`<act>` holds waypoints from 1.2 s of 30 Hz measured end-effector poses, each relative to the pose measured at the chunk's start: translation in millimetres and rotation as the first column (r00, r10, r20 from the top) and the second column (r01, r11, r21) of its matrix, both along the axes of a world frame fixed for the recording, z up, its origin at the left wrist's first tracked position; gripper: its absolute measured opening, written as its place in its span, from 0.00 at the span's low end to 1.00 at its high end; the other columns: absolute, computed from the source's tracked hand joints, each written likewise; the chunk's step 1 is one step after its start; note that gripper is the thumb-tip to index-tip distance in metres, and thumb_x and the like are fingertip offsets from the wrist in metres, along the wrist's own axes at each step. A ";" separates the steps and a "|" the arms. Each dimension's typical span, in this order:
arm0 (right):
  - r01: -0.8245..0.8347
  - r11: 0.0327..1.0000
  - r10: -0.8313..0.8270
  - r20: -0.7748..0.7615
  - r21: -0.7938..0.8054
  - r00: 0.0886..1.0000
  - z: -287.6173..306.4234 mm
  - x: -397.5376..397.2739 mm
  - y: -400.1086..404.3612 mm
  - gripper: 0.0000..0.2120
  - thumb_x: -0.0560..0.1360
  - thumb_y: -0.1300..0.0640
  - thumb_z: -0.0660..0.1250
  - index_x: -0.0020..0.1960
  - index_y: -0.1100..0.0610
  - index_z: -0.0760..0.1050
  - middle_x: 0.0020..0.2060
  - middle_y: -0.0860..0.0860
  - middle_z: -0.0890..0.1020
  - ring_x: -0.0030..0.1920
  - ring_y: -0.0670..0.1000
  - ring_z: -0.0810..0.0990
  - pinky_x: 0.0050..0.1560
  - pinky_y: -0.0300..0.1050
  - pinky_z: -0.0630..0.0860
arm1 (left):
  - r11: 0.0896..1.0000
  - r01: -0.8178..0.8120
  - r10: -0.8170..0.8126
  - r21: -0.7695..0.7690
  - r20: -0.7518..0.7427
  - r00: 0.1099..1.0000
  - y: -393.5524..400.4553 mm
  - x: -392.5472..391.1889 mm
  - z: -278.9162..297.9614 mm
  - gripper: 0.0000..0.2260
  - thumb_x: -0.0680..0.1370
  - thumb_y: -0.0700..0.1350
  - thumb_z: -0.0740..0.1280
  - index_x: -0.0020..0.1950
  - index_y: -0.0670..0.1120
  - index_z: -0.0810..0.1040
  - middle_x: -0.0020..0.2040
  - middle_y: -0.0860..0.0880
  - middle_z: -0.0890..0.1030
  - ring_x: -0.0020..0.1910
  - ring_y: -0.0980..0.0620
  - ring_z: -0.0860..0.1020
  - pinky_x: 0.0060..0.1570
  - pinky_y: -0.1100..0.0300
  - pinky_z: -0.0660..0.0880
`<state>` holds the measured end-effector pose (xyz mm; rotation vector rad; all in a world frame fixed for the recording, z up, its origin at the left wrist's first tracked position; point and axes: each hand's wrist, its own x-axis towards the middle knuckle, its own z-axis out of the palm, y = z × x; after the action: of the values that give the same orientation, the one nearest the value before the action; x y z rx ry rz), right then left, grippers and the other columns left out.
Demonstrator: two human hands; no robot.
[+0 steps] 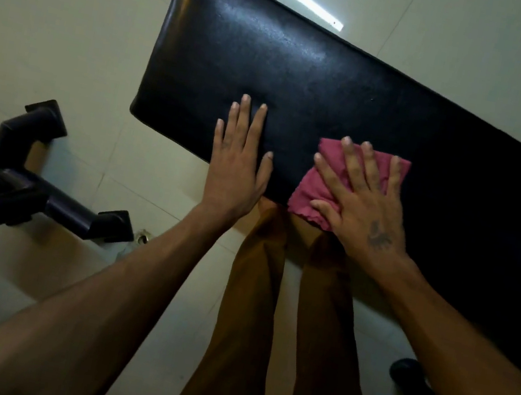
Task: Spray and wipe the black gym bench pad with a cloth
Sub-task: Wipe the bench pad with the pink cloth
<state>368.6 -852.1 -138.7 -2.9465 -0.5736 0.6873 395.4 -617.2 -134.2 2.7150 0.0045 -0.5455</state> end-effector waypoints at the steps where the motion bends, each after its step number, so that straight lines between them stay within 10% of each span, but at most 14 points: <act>1: 0.157 0.987 -0.157 0.002 -0.043 0.988 2.6 -4.0 -7.3 0.33 0.81 0.35 0.43 0.82 0.45 0.41 0.82 0.56 0.43 0.81 0.61 0.44 0.76 0.70 0.41 | 1.000 -0.007 0.007 -0.009 0.000 1.000 -1.0 0.8 0.7 0.29 0.84 0.51 0.57 0.83 0.45 0.50 0.83 0.41 0.47 0.82 0.44 0.45 0.81 0.43 0.45; 4: 0.677 0.726 -0.679 0.026 -0.122 0.734 6.7 -11.1 -17.0 0.31 0.83 0.38 0.41 0.82 0.46 0.40 0.82 0.56 0.44 0.81 0.61 0.44 0.76 0.72 0.45 | 0.999 -0.013 0.013 -0.030 -0.002 1.000 -2.4 0.8 3.0 0.30 0.84 0.50 0.57 0.83 0.45 0.49 0.83 0.41 0.46 0.82 0.44 0.44 0.80 0.43 0.45; 7: 0.813 0.575 -0.811 0.061 -0.098 0.581 4.7 -4.5 8.2 0.32 0.82 0.37 0.43 0.82 0.49 0.43 0.82 0.58 0.46 0.81 0.62 0.44 0.75 0.72 0.47 | 1.000 -0.005 0.004 -0.023 -0.004 1.000 -2.7 0.7 1.4 0.30 0.84 0.50 0.57 0.83 0.44 0.49 0.83 0.41 0.46 0.82 0.43 0.44 0.80 0.42 0.44; 12: 0.227 0.974 -0.227 0.010 0.002 0.974 -0.7 -29.2 29.5 0.36 0.81 0.32 0.45 0.82 0.50 0.50 0.81 0.60 0.50 0.81 0.63 0.47 0.76 0.66 0.33 | 1.000 -0.016 0.016 0.022 0.000 1.000 -7.3 1.7 1.2 0.31 0.84 0.50 0.57 0.83 0.44 0.48 0.83 0.40 0.46 0.82 0.41 0.45 0.80 0.42 0.44; 16: 0.160 0.985 -0.157 0.048 -0.069 0.986 -0.9 -45.2 -37.1 0.34 0.81 0.33 0.42 0.83 0.48 0.47 0.82 0.57 0.49 0.81 0.60 0.47 0.77 0.65 0.35 | 0.998 0.054 -0.054 0.035 0.003 0.999 -3.6 1.7 2.9 0.30 0.85 0.52 0.56 0.83 0.49 0.47 0.82 0.38 0.44 0.82 0.39 0.43 0.79 0.39 0.44; 18: 0.486 0.861 -0.484 0.054 -0.150 0.873 3.8 -52.9 -59.7 0.34 0.82 0.35 0.41 0.83 0.49 0.43 0.82 0.57 0.46 0.81 0.61 0.45 0.77 0.68 0.40 | 0.987 0.154 -0.155 0.042 0.032 0.987 -3.2 1.1 3.2 0.29 0.85 0.50 0.56 0.83 0.50 0.47 0.82 0.37 0.44 0.82 0.39 0.43 0.79 0.39 0.44; 23: 0.967 0.253 -0.961 0.106 -0.022 0.254 5.1 -18.1 -8.9 0.30 0.82 0.42 0.45 0.83 0.49 0.48 0.82 0.58 0.47 0.81 0.62 0.45 0.76 0.72 0.44 | 0.964 0.265 -0.265 0.013 0.008 0.964 -15.8 -1.9 -1.6 0.30 0.84 0.53 0.54 0.83 0.48 0.47 0.83 0.40 0.45 0.82 0.43 0.45 0.80 0.39 0.44; 25: 0.859 0.512 -0.856 0.075 -0.013 0.512 1.2 2.2 21.3 0.31 0.80 0.42 0.44 0.82 0.49 0.48 0.81 0.59 0.46 0.81 0.64 0.45 0.75 0.72 0.37 | 0.972 0.233 -0.233 0.004 -0.003 0.972 -19.3 -1.4 -0.7 0.29 0.84 0.53 0.55 0.83 0.48 0.49 0.83 0.41 0.46 0.82 0.44 0.45 0.80 0.40 0.43; 27: 0.362 0.931 -0.364 0.017 0.048 0.931 -0.8 20.6 25.3 0.30 0.82 0.43 0.45 0.82 0.49 0.47 0.82 0.57 0.46 0.81 0.61 0.46 0.76 0.66 0.37 | 0.978 0.210 -0.210 -0.009 0.001 0.978 -19.7 -0.5 2.3 0.29 0.84 0.51 0.57 0.83 0.48 0.51 0.83 0.42 0.48 0.82 0.44 0.46 0.80 0.40 0.43; 28: 0.164 0.983 -0.165 0.004 0.082 0.986 -2.8 37.2 13.2 0.29 0.83 0.43 0.44 0.82 0.49 0.47 0.82 0.56 0.48 0.81 0.60 0.46 0.77 0.64 0.39 | 0.978 0.210 -0.210 -0.013 0.006 0.978 -19.6 0.0 3.5 0.29 0.83 0.51 0.58 0.83 0.48 0.51 0.83 0.42 0.48 0.82 0.44 0.46 0.80 0.41 0.43; 31: 0.354 0.934 -0.358 0.086 0.060 0.930 -10.9 85.2 -12.9 0.29 0.84 0.43 0.42 0.82 0.50 0.48 0.82 0.54 0.51 0.81 0.57 0.47 0.79 0.61 0.40 | 0.973 0.228 -0.228 -0.020 -0.002 0.974 -17.5 2.0 6.8 0.29 0.84 0.51 0.59 0.83 0.48 0.52 0.83 0.42 0.48 0.82 0.44 0.46 0.80 0.41 0.44; 34: 0.799 0.600 -0.800 0.054 0.038 0.598 -13.5 120.9 13.2 0.29 0.84 0.42 0.42 0.82 0.50 0.45 0.82 0.53 0.48 0.82 0.56 0.45 0.79 0.64 0.39 | 0.973 0.229 -0.229 -0.019 -0.009 0.973 -16.3 3.7 8.0 0.29 0.84 0.51 0.59 0.83 0.48 0.52 0.83 0.43 0.48 0.82 0.44 0.46 0.80 0.40 0.45; 36: 0.667 0.741 -0.670 0.018 0.078 0.742 -6.3 120.6 39.4 0.29 0.84 0.42 0.43 0.83 0.50 0.45 0.82 0.54 0.47 0.82 0.57 0.44 0.77 0.67 0.37 | 0.976 0.219 -0.219 -0.019 -0.019 0.975 -19.9 3.8 8.2 0.29 0.83 0.50 0.59 0.83 0.48 0.53 0.83 0.43 0.48 0.82 0.44 0.46 0.80 0.40 0.45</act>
<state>489.2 -812.7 -145.0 -2.7868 0.4667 0.4899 399.2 -637.1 -126.0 2.7103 -0.2962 -0.6337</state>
